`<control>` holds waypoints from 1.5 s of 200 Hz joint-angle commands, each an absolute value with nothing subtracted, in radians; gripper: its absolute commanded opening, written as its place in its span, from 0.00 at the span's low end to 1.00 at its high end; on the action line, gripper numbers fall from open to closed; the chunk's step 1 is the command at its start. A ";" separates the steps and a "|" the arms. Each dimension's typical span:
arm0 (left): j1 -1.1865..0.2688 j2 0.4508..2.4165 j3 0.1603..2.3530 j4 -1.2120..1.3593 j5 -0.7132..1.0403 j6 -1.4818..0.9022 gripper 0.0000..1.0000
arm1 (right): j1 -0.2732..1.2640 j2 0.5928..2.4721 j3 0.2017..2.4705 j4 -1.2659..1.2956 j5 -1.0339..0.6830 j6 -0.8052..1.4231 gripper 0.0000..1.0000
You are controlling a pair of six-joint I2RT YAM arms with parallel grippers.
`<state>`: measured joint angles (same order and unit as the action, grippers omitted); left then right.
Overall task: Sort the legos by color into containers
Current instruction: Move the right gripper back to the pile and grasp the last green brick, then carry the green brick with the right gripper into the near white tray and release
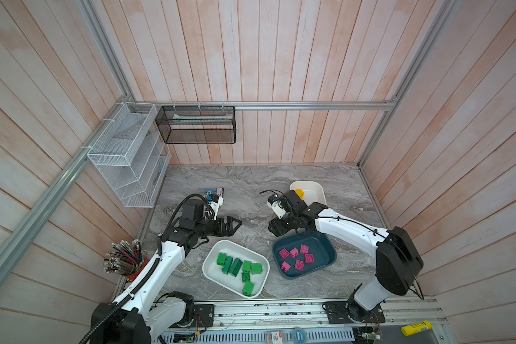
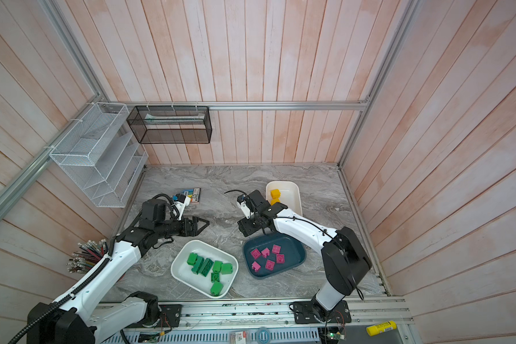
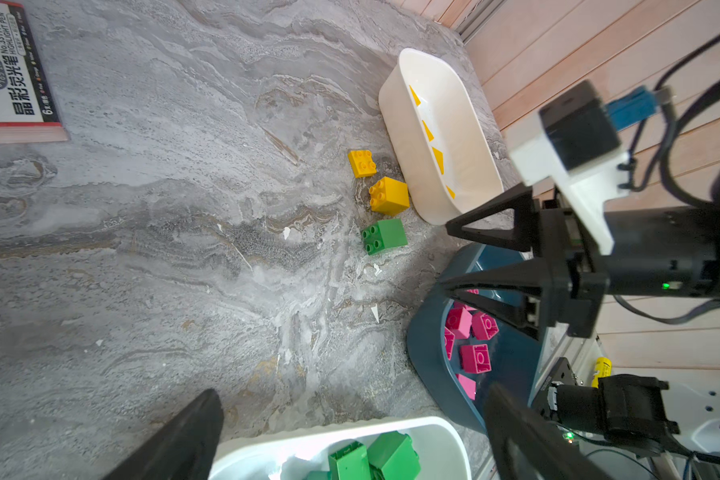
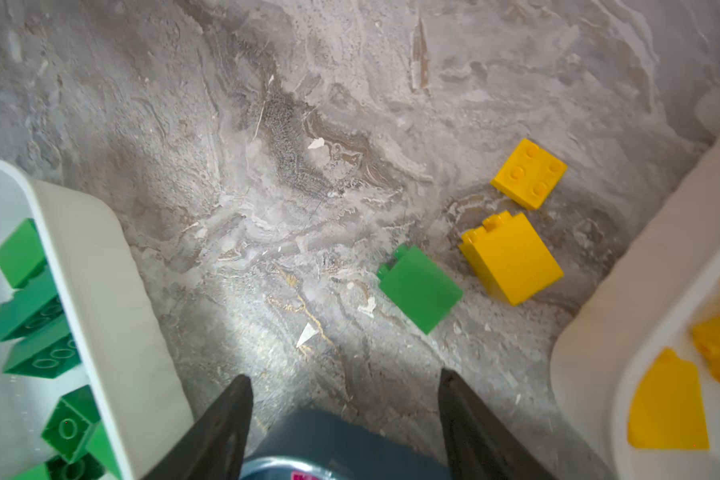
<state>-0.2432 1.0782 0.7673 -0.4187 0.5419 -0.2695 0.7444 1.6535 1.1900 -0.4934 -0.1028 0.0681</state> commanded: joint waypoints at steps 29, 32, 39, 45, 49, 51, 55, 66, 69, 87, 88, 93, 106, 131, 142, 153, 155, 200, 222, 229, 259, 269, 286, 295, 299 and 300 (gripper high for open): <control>-0.246 1.055 0.751 -0.435 0.525 -0.255 1.00 | 0.726 1.802 1.297 -0.523 -0.098 -0.305 0.71; -0.245 1.055 0.752 -0.436 0.525 -0.253 1.00 | 0.724 1.808 1.300 -0.517 -0.102 -0.316 0.70; -0.244 1.055 0.754 -0.439 0.525 -0.250 1.00 | 0.724 1.822 1.304 -0.507 -0.102 -0.335 0.70; -0.245 1.054 0.754 -0.442 0.522 -0.250 1.00 | 0.724 1.836 1.309 -0.502 -0.098 -0.354 0.69; -0.245 1.054 0.753 -0.443 0.520 -0.249 1.00 | 0.723 1.846 1.313 -0.502 -0.097 -0.366 0.69; -0.245 1.051 0.754 -0.442 0.520 -0.249 1.00 | 0.723 1.849 1.315 -0.501 -0.095 -0.370 0.69; -0.245 1.051 0.753 -0.442 0.519 -0.247 1.00 | 0.722 1.859 1.318 -0.502 -0.089 -0.380 0.68; -0.245 1.053 0.752 -0.443 0.517 -0.247 1.00 | 0.720 1.883 1.326 -0.505 -0.061 -0.397 0.68; -0.244 1.052 0.751 -0.443 0.516 -0.246 1.00 | 0.720 1.890 1.327 -0.508 -0.059 -0.401 0.68; -0.244 1.057 0.746 -0.443 0.515 -0.246 1.00 | 0.704 1.919 1.328 -0.514 -0.053 -0.424 0.66; -0.245 1.058 0.746 -0.443 0.515 -0.246 1.00 | 0.704 1.921 1.327 -0.514 -0.053 -0.426 0.66; -0.244 1.059 0.746 -0.442 0.515 -0.247 1.00 | 0.702 1.926 1.328 -0.519 -0.056 -0.431 0.65; -0.244 1.061 0.744 -0.442 0.515 -0.244 1.00 | 0.698 1.935 1.326 -0.520 -0.058 -0.436 0.63; -0.245 1.066 0.744 -0.437 0.515 -0.244 1.00 | 0.686 1.953 1.318 -0.517 -0.053 -0.436 0.55; -0.245 1.068 0.744 -0.437 0.516 -0.244 1.00 | 0.683 1.962 1.318 -0.522 -0.046 -0.437 0.50; -0.244 1.070 0.744 -0.441 0.517 -0.242 1.00 | 0.683 1.965 1.322 -0.527 -0.051 -0.436 0.43; -0.244 1.071 0.744 -0.441 0.517 -0.242 1.00 | 0.682 1.964 1.322 -0.526 -0.053 -0.435 0.42; -0.245 1.061 0.748 -0.446 0.507 -0.242 1.00 | 0.687 1.918 1.352 -0.554 -0.079 -0.412 0.23; -0.244 1.057 0.757 -0.452 0.486 -0.242 1.00 | 0.722 1.844 1.372 -0.550 -0.135 -0.391 0.22; -0.240 1.056 0.760 -0.455 0.479 -0.241 1.00 | 0.741 1.818 1.371 -0.543 -0.157 -0.383 0.22; -0.226 1.059 0.775 -0.466 0.455 -0.240 1.00 | 0.858 1.710 1.307 -0.483 -0.265 -0.327 0.22; -0.222 1.058 0.781 -0.471 0.446 -0.240 1.00 | 0.910 1.683 1.280 -0.463 -0.282 -0.305 0.22; -0.218 1.060 0.787 -0.470 0.428 -0.241 1.00 | 0.987 1.648 1.225 -0.412 -0.322 -0.263 0.22; -0.214 1.066 0.791 -0.470 0.425 -0.238 1.00 | 1.024 1.636 1.194 -0.381 -0.350 -0.241 0.22; -0.214 1.068 0.794 -0.471 0.423 -0.236 1.00 | 1.040 1.633 1.180 -0.370 -0.365 -0.234 0.21; -0.214 1.070 0.794 -0.471 0.422 -0.236 1.00 | 1.043 1.633 1.177 -0.367 -0.366 -0.232 0.21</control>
